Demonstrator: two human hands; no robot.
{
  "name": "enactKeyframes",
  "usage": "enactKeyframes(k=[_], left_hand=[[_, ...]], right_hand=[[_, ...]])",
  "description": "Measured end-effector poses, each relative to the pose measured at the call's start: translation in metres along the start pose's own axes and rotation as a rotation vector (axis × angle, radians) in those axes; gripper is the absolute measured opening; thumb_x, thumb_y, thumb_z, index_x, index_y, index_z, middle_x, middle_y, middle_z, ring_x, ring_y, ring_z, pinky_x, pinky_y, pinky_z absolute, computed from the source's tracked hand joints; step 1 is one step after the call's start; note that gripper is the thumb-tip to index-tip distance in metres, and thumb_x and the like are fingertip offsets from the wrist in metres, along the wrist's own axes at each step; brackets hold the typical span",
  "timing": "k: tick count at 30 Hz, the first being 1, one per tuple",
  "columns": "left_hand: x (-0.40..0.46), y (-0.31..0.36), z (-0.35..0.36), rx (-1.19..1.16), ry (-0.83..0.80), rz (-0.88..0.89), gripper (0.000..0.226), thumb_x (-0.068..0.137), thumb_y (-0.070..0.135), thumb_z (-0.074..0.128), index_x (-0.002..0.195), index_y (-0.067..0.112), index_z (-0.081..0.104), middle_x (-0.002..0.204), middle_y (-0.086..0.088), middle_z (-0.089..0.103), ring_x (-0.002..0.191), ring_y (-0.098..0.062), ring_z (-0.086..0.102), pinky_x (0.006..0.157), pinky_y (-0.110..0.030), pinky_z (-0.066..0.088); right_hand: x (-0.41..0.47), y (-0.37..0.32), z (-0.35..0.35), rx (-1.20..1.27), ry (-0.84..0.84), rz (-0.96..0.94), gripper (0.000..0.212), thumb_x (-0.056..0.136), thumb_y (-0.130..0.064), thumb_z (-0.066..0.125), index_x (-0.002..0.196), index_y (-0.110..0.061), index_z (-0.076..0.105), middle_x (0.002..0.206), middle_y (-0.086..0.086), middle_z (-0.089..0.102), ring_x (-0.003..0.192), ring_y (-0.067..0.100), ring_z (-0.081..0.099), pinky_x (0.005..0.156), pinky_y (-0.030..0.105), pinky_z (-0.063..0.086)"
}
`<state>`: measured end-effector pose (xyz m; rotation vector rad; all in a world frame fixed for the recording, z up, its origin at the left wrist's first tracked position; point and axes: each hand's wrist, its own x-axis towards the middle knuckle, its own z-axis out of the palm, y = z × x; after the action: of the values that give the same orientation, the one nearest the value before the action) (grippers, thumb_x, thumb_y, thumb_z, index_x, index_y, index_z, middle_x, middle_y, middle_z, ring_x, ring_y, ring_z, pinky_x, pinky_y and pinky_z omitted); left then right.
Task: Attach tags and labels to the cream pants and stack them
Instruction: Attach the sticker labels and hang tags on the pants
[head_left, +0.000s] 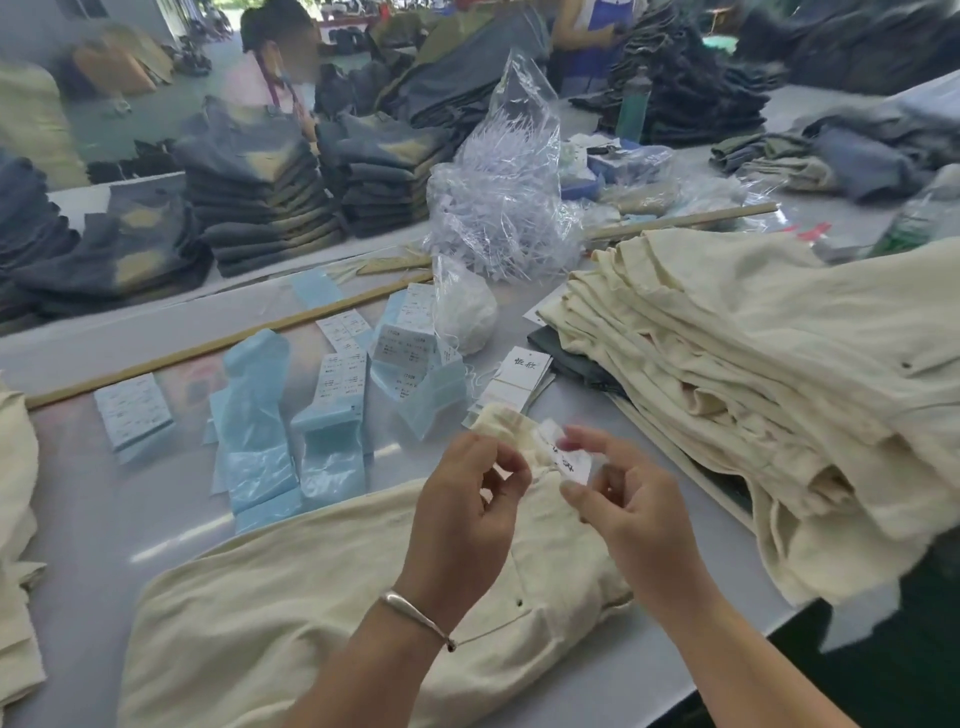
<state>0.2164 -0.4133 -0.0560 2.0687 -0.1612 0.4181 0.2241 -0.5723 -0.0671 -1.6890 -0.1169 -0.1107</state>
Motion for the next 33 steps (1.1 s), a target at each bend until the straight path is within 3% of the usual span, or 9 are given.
enactKeyframes(k=[2,5,11,13,17,21,25,30,33], left_hand=[[0.005,0.006,0.008,-0.043,-0.027,0.010,0.030,0.083,0.002,0.069,0.076,0.028,0.057,0.083,0.008,0.058,0.070,-0.012,0.055,0.060,-0.011,0.039],[0.011,0.008,0.017,-0.095,-0.047,-0.011,0.033,0.084,0.003,0.069,0.076,0.032,0.057,0.085,0.006,0.059,0.068,-0.009,0.054,0.060,-0.015,0.041],[0.010,-0.012,0.041,-0.122,-0.088,-0.168,0.022,0.085,0.006,0.068,0.077,0.024,0.058,0.075,0.016,0.058,0.063,-0.004,0.050,0.060,-0.020,0.040],[0.007,-0.022,0.053,-0.121,-0.131,-0.233,0.019,0.085,0.008,0.069,0.078,0.024,0.060,0.078,0.014,0.060,0.065,-0.007,0.054,0.062,-0.023,0.043],[0.007,-0.050,0.070,0.000,-0.170,-0.360,0.011,0.083,0.013,0.071,0.077,0.021,0.066,0.080,0.009,0.066,0.068,-0.009,0.057,0.066,-0.015,0.042],[0.015,-0.074,0.085,0.172,-0.152,-0.376,0.009,0.084,0.016,0.068,0.087,0.024,0.069,0.086,0.015,0.066,0.075,-0.002,0.058,0.075,-0.019,0.044],[0.034,-0.086,0.102,0.365,-0.177,-0.359,0.020,0.089,0.022,0.060,0.107,0.021,0.068,0.104,0.009,0.063,0.093,-0.011,0.058,0.082,-0.027,0.044],[0.054,-0.090,0.111,0.554,-0.320,-0.359,0.017,0.088,0.025,0.055,0.091,0.015,0.068,0.095,0.002,0.061,0.096,-0.019,0.056,0.076,-0.035,0.045],[0.058,-0.092,0.111,0.529,-0.323,-0.362,0.016,0.088,0.023,0.057,0.093,0.017,0.071,0.098,0.001,0.064,0.094,-0.018,0.057,0.080,-0.034,0.046]], right_hand=[[0.004,-0.004,0.001,0.065,-0.145,-0.012,0.045,0.074,-0.010,0.069,0.113,-0.033,0.066,0.074,0.005,0.065,0.053,0.022,0.042,0.053,0.028,0.041],[0.016,0.001,-0.004,-0.038,-0.160,-0.066,0.045,0.076,-0.008,0.069,0.109,-0.038,0.066,0.068,-0.005,0.064,0.052,0.016,0.047,0.052,0.023,0.042],[0.036,0.026,-0.025,-0.019,-0.266,0.044,0.028,0.078,0.003,0.074,0.076,-0.025,0.075,0.065,0.001,0.069,0.053,0.013,0.063,0.055,0.024,0.050],[0.041,0.039,-0.034,-0.149,-0.204,0.023,0.027,0.077,0.002,0.075,0.072,-0.024,0.075,0.065,-0.001,0.069,0.054,0.015,0.062,0.056,0.029,0.051],[0.053,0.053,-0.052,-0.656,0.040,-0.235,0.008,0.080,-0.005,0.075,0.074,-0.009,0.073,0.070,0.001,0.067,0.064,0.023,0.060,0.058,0.036,0.050],[0.063,0.057,-0.043,-0.730,0.005,-0.385,0.009,0.080,-0.007,0.072,0.071,-0.006,0.072,0.067,0.006,0.063,0.057,0.029,0.059,0.053,0.035,0.048],[0.075,0.081,-0.029,-0.761,-0.151,-0.293,0.009,0.086,-0.010,0.069,0.078,-0.007,0.073,0.075,0.006,0.064,0.068,0.028,0.062,0.057,0.034,0.044],[0.090,0.113,-0.017,-0.827,-0.290,-0.190,0.020,0.093,-0.023,0.057,0.092,-0.017,0.075,0.091,-0.001,0.065,0.085,0.021,0.061,0.064,0.028,0.036],[0.096,0.118,-0.015,-0.820,-0.335,-0.161,0.018,0.090,-0.025,0.060,0.092,-0.022,0.077,0.089,-0.004,0.066,0.084,0.018,0.061,0.066,0.030,0.045]])
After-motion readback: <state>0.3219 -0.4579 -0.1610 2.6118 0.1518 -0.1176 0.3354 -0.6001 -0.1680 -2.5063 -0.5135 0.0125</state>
